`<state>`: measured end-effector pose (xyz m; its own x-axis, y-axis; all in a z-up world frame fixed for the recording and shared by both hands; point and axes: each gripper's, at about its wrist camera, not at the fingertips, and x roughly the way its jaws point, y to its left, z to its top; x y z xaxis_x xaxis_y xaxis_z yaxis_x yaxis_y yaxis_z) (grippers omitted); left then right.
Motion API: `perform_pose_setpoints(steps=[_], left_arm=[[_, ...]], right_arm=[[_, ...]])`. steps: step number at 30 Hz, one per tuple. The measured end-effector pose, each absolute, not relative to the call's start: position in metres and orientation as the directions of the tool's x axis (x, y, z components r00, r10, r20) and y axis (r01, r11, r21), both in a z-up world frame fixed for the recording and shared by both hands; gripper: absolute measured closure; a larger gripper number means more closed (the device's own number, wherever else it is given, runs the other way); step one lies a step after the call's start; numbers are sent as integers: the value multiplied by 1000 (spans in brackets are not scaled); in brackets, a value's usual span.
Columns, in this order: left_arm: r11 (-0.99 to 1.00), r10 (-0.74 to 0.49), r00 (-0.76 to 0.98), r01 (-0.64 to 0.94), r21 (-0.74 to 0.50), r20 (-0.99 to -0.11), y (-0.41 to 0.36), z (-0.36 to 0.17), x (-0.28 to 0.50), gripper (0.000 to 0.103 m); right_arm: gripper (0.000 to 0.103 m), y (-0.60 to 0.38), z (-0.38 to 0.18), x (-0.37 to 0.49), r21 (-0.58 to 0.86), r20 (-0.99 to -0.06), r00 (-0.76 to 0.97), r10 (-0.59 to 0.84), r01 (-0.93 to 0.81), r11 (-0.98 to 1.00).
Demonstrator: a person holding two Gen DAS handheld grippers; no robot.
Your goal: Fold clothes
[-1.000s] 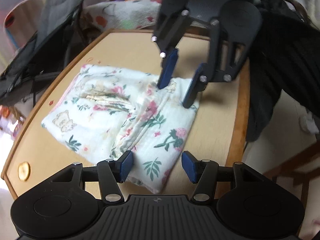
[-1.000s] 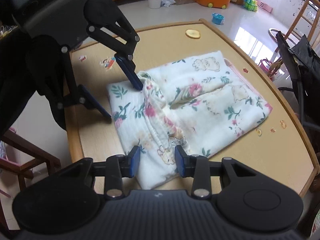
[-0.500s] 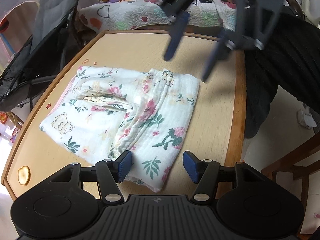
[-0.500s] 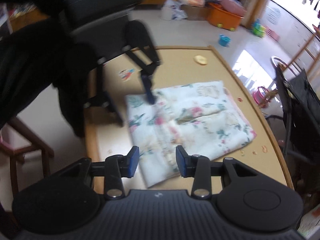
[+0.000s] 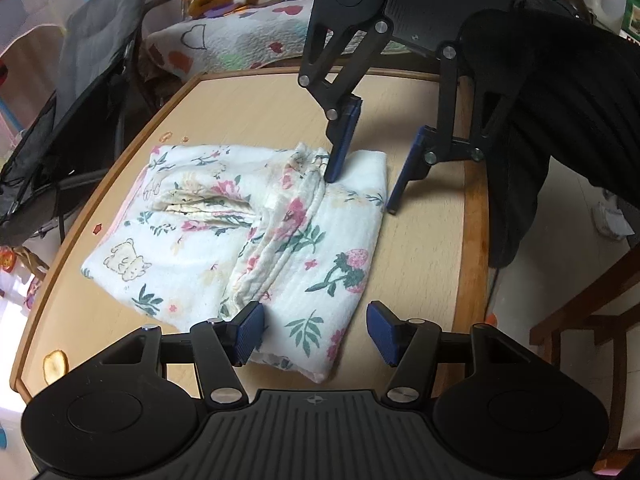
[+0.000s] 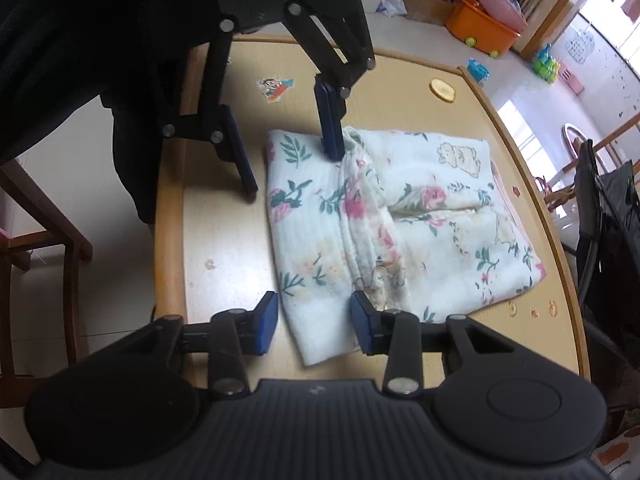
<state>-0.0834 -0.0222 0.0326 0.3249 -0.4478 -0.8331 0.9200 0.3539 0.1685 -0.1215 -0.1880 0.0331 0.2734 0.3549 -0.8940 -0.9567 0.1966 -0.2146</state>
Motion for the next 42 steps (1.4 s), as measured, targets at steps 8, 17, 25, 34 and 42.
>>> perform_pose_setpoints(steps=[8, 17, 25, 34, 42], left_arm=[[344, -435, 322, 922, 176, -841, -22, 34, -83, 60], [340, -431, 309, 926, 164, -848, -27, 35, -82, 85], [398, -438, 283, 912, 98, -853, -25, 38, -80, 92], [413, -469, 174, 910, -41, -866, -25, 48, -98, 94], [435, -502, 21, 870, -231, -865, -25, 50, -104, 94]], right_arm=[[74, -186, 30, -120, -259, -889, 311, 337, -947, 191], [93, -184, 30, -114, -205, -899, 276, 341, -951, 231], [98, -193, 36, -104, -91, -900, 219, 377, -940, 329], [98, -202, 54, -119, 47, -908, 99, 406, -941, 335], [98, -209, 54, -133, 237, -901, -69, 428, -904, 355]])
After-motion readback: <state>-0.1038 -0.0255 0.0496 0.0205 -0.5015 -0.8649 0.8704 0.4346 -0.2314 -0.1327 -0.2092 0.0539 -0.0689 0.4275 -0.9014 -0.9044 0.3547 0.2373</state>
